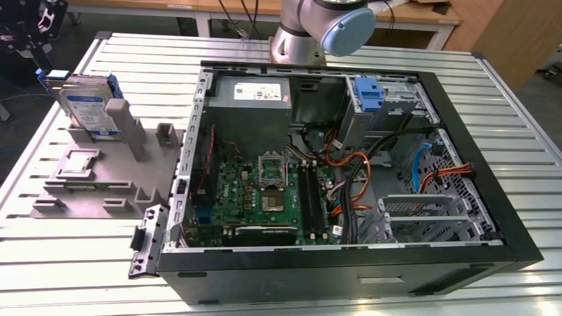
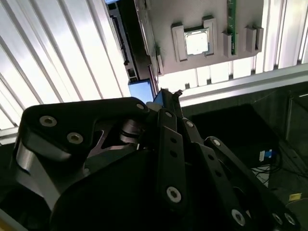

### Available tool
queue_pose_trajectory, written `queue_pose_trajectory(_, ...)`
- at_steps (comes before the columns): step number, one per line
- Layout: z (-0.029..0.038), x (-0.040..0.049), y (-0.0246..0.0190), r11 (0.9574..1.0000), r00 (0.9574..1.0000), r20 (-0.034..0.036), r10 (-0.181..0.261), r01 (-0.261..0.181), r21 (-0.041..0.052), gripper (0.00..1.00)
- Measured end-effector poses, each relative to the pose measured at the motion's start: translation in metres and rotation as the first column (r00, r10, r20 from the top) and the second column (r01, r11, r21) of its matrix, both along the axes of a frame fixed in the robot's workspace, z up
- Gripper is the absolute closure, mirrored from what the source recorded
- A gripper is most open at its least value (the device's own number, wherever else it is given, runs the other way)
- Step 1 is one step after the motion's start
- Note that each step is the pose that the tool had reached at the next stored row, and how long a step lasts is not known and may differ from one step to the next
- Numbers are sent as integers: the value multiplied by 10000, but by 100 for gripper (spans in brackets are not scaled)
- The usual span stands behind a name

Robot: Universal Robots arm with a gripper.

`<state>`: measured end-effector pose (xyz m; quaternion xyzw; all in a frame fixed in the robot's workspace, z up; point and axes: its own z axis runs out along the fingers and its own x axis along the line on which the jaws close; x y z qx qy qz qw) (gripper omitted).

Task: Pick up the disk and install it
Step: 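Pick up the disk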

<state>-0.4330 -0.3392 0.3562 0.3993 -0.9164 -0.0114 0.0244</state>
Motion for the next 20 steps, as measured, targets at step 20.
queue_pose_trajectory(20,0,0,0,9473,9473,0,3202,-3202,0,90)
